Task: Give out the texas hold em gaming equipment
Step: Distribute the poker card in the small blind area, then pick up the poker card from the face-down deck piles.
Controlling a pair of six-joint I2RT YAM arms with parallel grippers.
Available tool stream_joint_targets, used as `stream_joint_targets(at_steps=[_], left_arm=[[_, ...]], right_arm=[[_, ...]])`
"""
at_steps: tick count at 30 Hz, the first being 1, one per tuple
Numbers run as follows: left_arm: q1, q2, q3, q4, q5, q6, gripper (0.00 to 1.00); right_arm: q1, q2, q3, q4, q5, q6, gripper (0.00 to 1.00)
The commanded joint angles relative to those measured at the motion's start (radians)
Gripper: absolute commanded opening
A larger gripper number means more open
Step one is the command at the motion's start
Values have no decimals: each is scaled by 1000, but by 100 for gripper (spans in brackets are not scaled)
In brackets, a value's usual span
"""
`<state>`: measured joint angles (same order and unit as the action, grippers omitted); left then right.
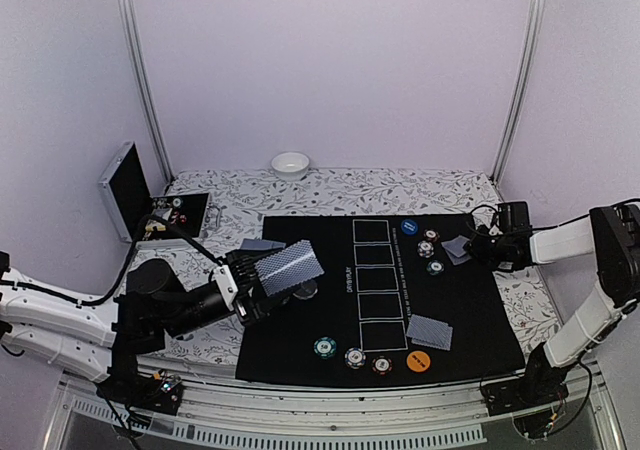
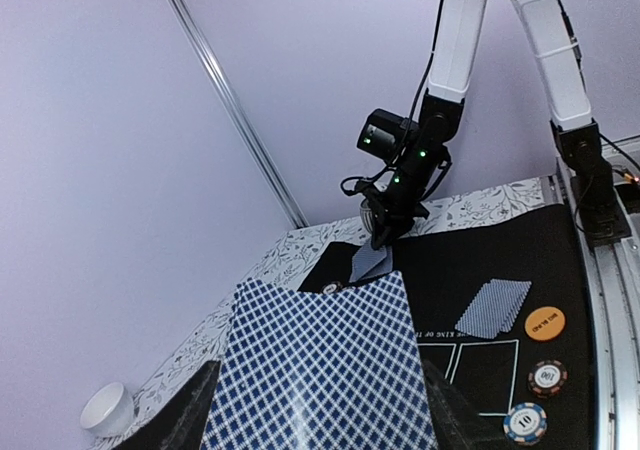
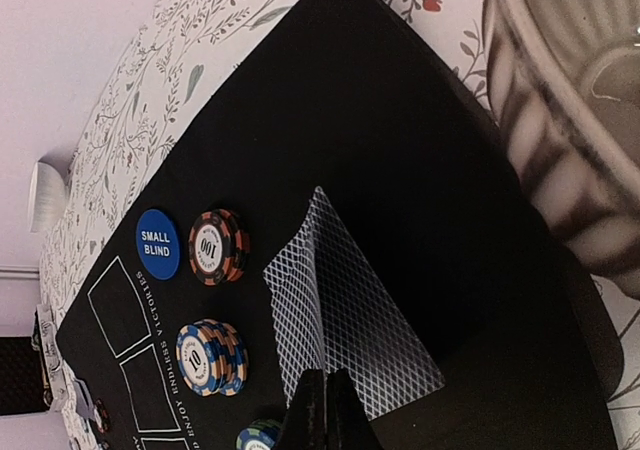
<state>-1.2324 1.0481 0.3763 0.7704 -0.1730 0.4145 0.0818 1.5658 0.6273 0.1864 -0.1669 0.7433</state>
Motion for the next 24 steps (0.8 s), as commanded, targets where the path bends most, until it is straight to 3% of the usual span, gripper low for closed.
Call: stream_joint_targets(at_steps=[1,4,7,10,16,20,24], left_arm=[[-17,-26,-14,2,-19,-1,59],[-18,-26,-9,-4,-25,3,59],[-17,-28,-6,-8,-21,5,59],[-17,-30,-3,-10,-24,9,59],[-17,-33,1,-15,-12,7,59],[-17,-29,1,-12,21,10,59],[-18,-21,6,6,72,19,59]], right_arm=[[-3,-24,8,47,-6,16,2],[-3,-76,-16,41,-4,16,10],[-3,-138,-38,22,4,20,41],[-4,-211,-49,-19,30,26,57],[-3,-402,-54,-105,106,34,68],[11,-511,4,-145,33,-45,70],[202,-525,149,-197,-82,-274,79]])
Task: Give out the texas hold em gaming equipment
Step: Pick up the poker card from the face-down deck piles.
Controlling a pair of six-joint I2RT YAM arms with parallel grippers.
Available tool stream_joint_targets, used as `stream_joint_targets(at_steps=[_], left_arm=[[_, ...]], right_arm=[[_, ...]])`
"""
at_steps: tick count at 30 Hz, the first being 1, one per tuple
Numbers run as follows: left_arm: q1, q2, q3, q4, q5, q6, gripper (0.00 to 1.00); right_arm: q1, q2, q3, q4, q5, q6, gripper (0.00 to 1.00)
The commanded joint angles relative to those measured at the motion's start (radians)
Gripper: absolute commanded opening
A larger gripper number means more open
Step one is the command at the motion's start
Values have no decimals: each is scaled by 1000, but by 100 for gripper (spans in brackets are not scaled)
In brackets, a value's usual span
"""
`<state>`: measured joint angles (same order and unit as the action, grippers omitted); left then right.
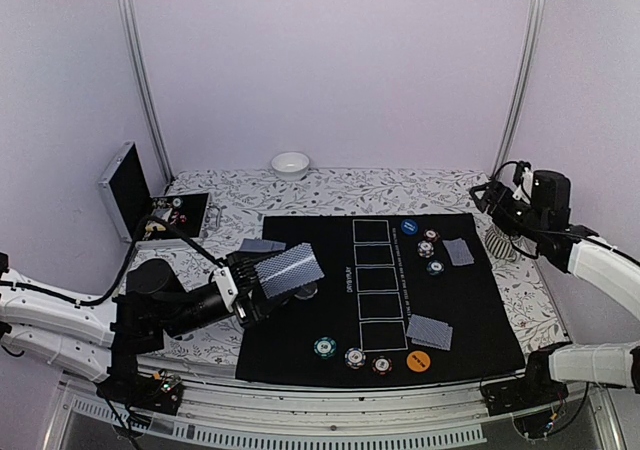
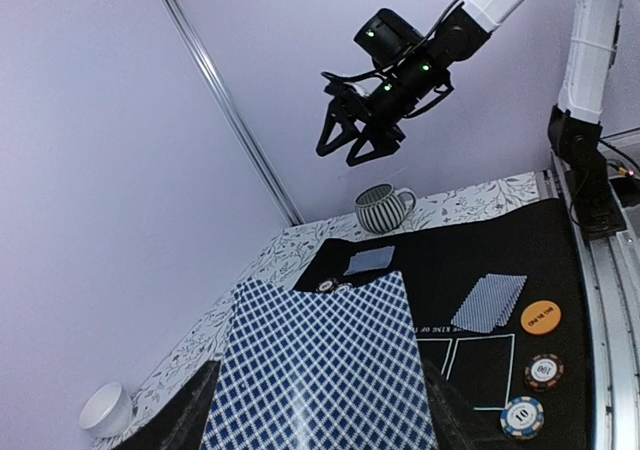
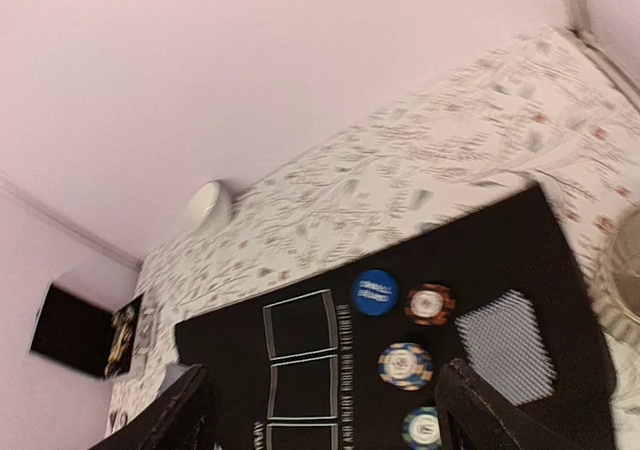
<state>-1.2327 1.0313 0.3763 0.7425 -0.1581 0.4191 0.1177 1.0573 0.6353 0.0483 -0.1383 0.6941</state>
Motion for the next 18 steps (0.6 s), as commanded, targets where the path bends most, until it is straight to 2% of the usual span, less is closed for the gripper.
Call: stream_joint_targets(at_steps=[1,3,4,6,9,12,18], left_arm=[[-16,1,9,38,67,16,59],[-17,14,19,40,80,22,59],[-17,22,25,39,86,23,59],[-17,35,36,38,97,24,59],[-18,48,46,41,117,28,59],[-19,50,51,48,119,33,59],[-19,54,53,55,122,36,59]], right_arm=[[253,-7,184,-80,-122,-273,82],[408,28,252,-96,-195,-362,90],[473,51,281,-96,-257,-404,98],[621,108,344,-114,-354,-442,99],[762,213,450,-160,-411,-496,99],[840,285,506,-189,-408,-525,99],[885,382,530,-194,-414,-534,99]])
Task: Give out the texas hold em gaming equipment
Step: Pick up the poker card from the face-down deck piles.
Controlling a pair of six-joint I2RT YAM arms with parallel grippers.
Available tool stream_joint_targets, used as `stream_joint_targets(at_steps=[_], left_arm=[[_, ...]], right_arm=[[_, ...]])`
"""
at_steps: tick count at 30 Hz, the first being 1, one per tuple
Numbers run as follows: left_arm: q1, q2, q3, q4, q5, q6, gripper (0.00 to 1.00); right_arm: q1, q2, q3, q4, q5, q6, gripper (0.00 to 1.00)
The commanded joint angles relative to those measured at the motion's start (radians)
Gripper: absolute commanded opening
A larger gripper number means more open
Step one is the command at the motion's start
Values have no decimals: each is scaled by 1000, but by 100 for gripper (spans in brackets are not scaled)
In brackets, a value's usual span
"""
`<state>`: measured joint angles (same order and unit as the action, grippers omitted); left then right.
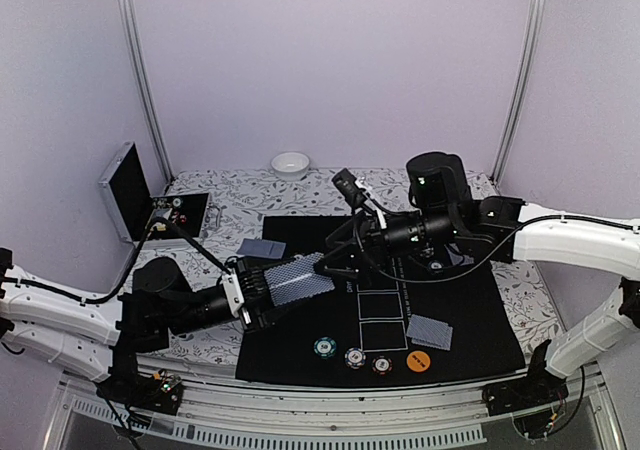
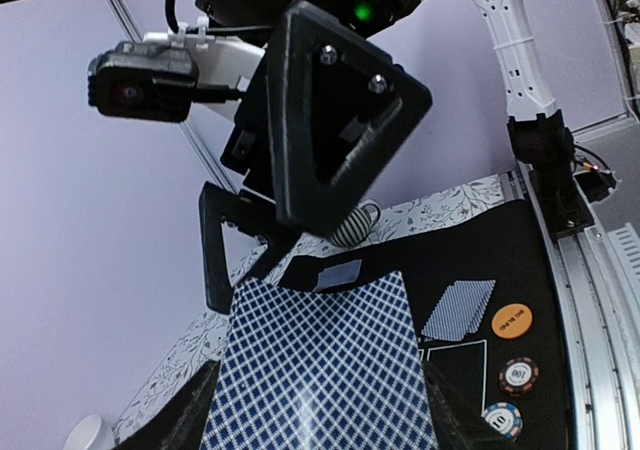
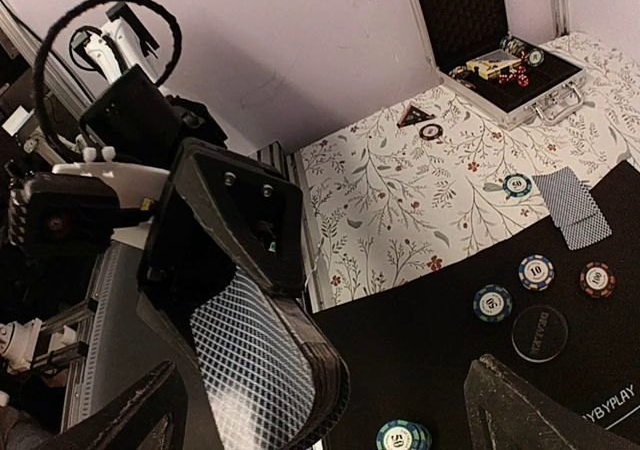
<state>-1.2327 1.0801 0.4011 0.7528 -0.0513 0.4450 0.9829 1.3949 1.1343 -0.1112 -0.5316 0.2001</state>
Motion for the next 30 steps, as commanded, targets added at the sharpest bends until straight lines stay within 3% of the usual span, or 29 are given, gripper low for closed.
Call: stream_joint_targets(at_steps=[1,10,16,23,28,30], left_arm=[[-18,6,28,46,15,10,59],[-20,1,20,70,18,16,59],[-20,-11,12,76,11,19,59],[-20,-15,8,66,1,12,59],[-20,-13,6,62,-17,12,59],[-20,-13,6,58,-30,10,59]], right_arm=[[25,58,34,-35,-25,-39,99],[26,94,57,-118,109,-43,100],[22,63,62,-153,105,-60,92],[22,62,95,-196,72,-76,63],[21,40,109,-211,51,-77,31],[19,29,110,-225,60,-80,27]])
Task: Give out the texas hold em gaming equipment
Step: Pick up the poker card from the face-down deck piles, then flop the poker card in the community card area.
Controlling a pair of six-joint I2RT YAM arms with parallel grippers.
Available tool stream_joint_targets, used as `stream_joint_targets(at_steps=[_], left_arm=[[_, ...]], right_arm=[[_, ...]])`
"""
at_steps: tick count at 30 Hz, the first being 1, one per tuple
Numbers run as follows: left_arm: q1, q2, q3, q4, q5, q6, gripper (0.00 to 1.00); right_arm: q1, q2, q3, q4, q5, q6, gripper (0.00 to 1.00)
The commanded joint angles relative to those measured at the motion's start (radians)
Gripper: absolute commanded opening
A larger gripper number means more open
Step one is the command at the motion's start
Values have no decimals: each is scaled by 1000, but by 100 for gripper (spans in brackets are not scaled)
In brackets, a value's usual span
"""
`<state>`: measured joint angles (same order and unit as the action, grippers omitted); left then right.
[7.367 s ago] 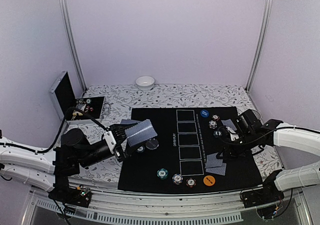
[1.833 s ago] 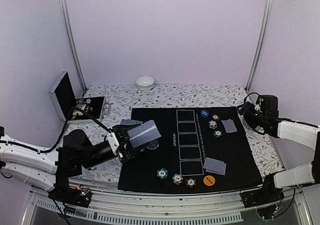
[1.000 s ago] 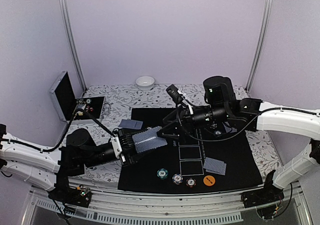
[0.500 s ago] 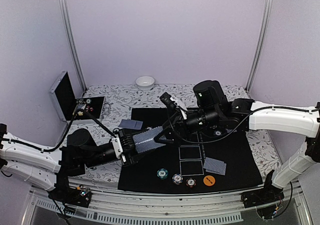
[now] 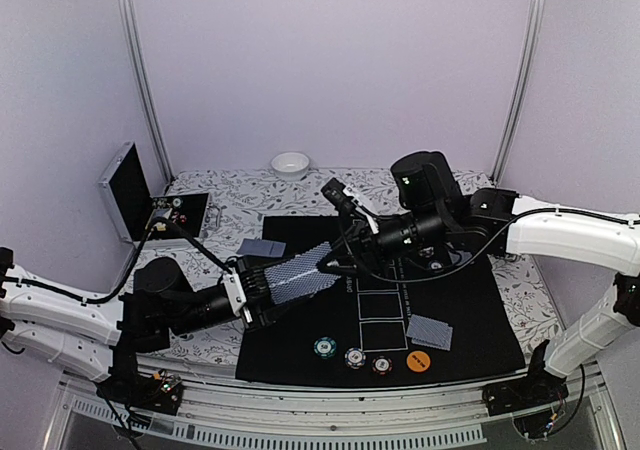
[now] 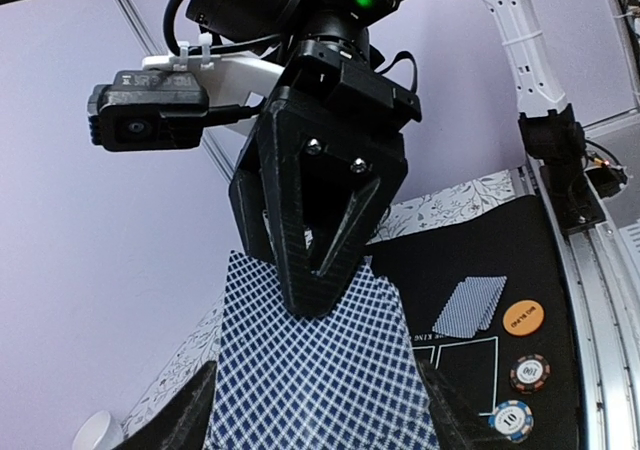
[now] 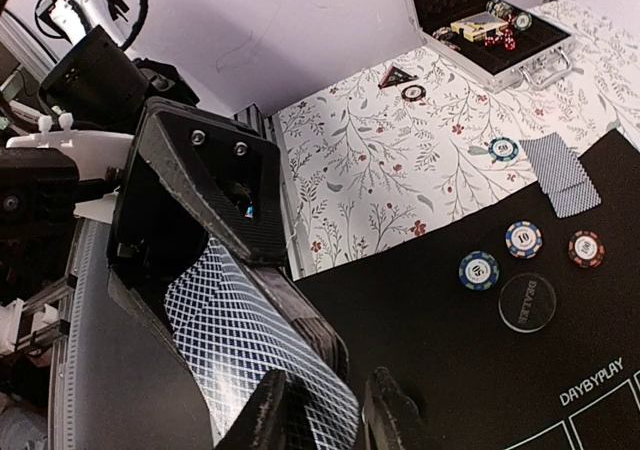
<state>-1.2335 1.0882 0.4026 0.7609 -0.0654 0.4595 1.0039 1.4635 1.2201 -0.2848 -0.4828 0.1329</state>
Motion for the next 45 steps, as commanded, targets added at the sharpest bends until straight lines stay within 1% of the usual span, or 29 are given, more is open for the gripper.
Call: stream_joint_targets(at_steps=[1,4,6,10,14,19,23,25,27,30,32,33,35,39,42,43,44,45], left_arm=[[-20,-21,3,49,-18,-6,59],[-20,-18,-2,48,-22,-13,59],[-20,-16,-4,49,-28,-17,59],[-20,-13,-6,48,-38,-22,59],[-19,-10,-11,48,-50,-23,59],[-20,-6,-24,56,-61,-33,59],[-19,-5,-30,57,-69,-41,59],[-19,-11,-36,57,-71,-45,59],[-18,-19,-43,56,-77,-48,59],[-19,-36,-52,55,-88,-51,59],[-19,-47,-62,59,-100,-49,59],[-18,-51,-66,59,-107,-46,59],[-18,-65,-69,50,-118,-45,59],[-18,-112,-93,49,-127,-52,59],[-17,-144,-118,64,-135,-64,59],[-18,-150,-121,63,-134,-64,59],[-18,-153,-124,60,-134,-62,59],[-18,-156,-126,60,-135,-59,59]], right_arm=[[-1,-44,26,-58,11,-14,26],[-1,-50,33,-79,4,-18,20],[-1,-47,46,-100,5,-24,12],[-1,-58,68,-138,19,-41,4],[-1,-83,88,-156,4,-54,2],[-7,-134,106,-156,-58,-61,2],[-36,-192,123,-160,-106,-35,2],[-78,-232,121,-193,-106,-6,2],[-98,-274,113,-254,-26,16,2],[-97,-328,61,-367,232,7,2],[-97,-328,30,-433,336,-16,2],[-98,-314,15,-456,362,-42,3],[-90,-296,-26,-461,362,-107,3],[-45,-317,-129,-341,433,-358,3],[-42,-378,-279,-150,424,-627,2],[-41,-395,-346,-67,407,-771,2],[-39,-409,-429,-6,390,-858,2],[-38,-417,-466,56,385,-961,2]])
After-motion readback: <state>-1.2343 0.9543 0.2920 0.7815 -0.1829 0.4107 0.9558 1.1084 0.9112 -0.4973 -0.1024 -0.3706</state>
